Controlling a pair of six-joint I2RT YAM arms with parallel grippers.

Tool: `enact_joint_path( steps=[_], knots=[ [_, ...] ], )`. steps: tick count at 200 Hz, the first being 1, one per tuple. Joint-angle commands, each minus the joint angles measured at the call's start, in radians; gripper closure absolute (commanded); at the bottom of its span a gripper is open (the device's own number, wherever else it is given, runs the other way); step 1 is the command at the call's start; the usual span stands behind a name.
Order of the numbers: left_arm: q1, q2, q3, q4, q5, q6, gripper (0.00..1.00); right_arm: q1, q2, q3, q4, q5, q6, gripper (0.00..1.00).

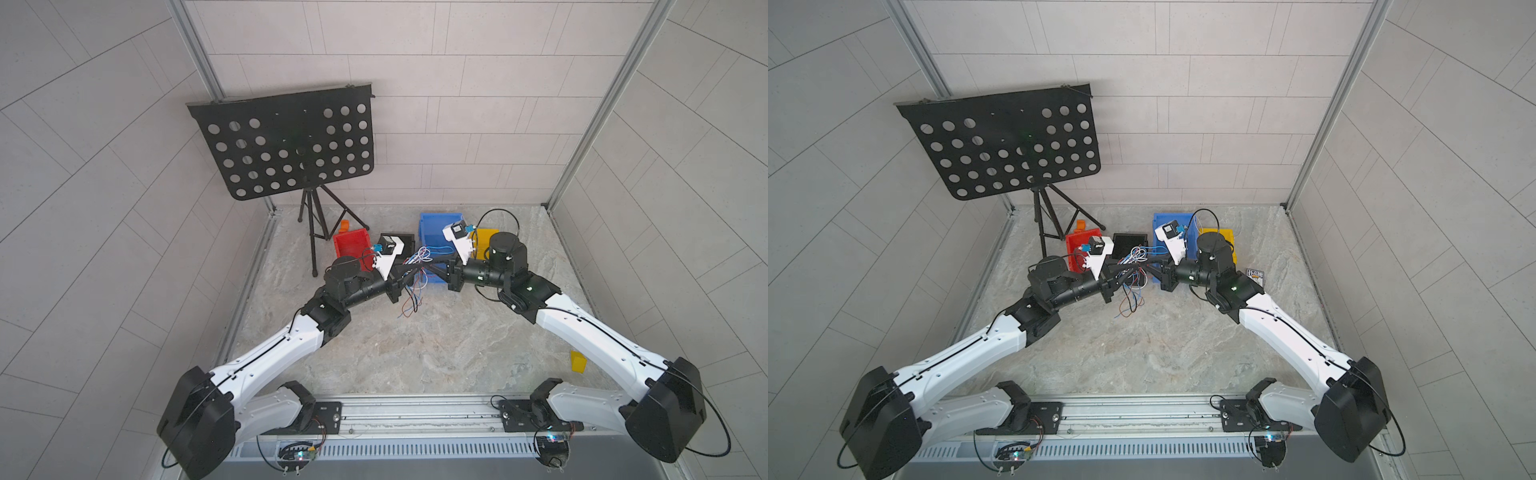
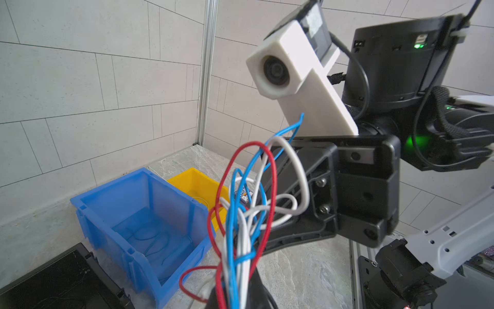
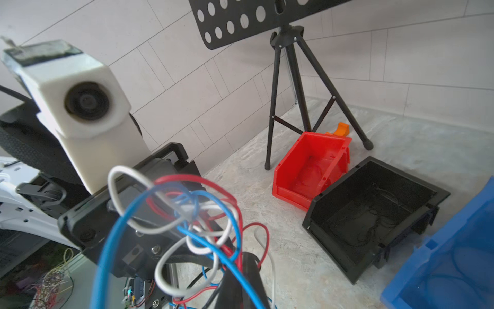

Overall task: Untangle and sort cables by color
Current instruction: Untie the cable.

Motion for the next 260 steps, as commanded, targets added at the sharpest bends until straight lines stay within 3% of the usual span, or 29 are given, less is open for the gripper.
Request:
enact_joint_path(
  steps=[1,12,41,73,85,107,123,167,182,198,228,247,260],
  knots=[
    [0.006,-0.05,-0.015,0.018,-0.057,-0.006,0.78,-0.015,-0.043,0.02,-0.051,0.065,-0.039,1.0],
    [0.006,-0.073,-0.029,0.002,-0.125,-0.01,0.73,-0.035,-0.058,0.003,-0.059,0.091,-0.038,1.0],
    [0.013,-0.127,-0.084,0.006,-0.299,-0.024,1.0,-0.068,-0.088,-0.036,-0.059,0.134,-0.031,1.0],
    [0.038,-0.169,-0.116,0.007,-0.349,-0.038,1.0,-0.092,-0.102,-0.023,-0.119,0.191,-0.058,1.0],
    [0.041,-0.215,-0.129,-0.037,-0.491,-0.077,1.0,-0.131,-0.112,-0.014,-0.161,0.237,-0.077,1.0],
    [0.053,-0.324,-0.183,-0.122,-0.767,-0.104,1.0,-0.303,-0.134,0.005,-0.164,0.173,-0.032,1.0],
    [0.086,-0.403,-0.234,-0.131,-0.876,-0.113,1.0,-0.401,-0.15,0.051,-0.217,0.159,-0.037,1.0],
    [0.159,-0.449,-0.242,-0.173,-0.854,-0.135,1.0,-0.447,-0.16,0.138,-0.274,0.139,-0.051,1.0],
    [0.162,-0.436,-0.219,-0.233,-0.927,-0.127,1.0,-0.475,-0.164,0.176,-0.315,0.206,-0.071,1.0],
    [0.18,-0.445,-0.242,-0.222,-0.94,-0.132,1.0,-0.547,-0.163,0.235,-0.328,0.168,-0.044,1.0],
    [0.194,-0.443,-0.247,-0.229,-0.95,-0.146,1.0,-0.548,-0.128,0.362,-0.415,0.228,-0.082,1.0],
    [0.196,-0.446,-0.26,-0.212,-0.931,-0.152,1.0,-0.53,-0.104,0.408,-0.426,0.149,-0.085,1.0],
    [0.196,-0.448,-0.256,-0.225,-0.947,-0.144,1.0,-0.498,-0.094,0.436,-0.437,0.208,-0.106,1.0]
  ],
)
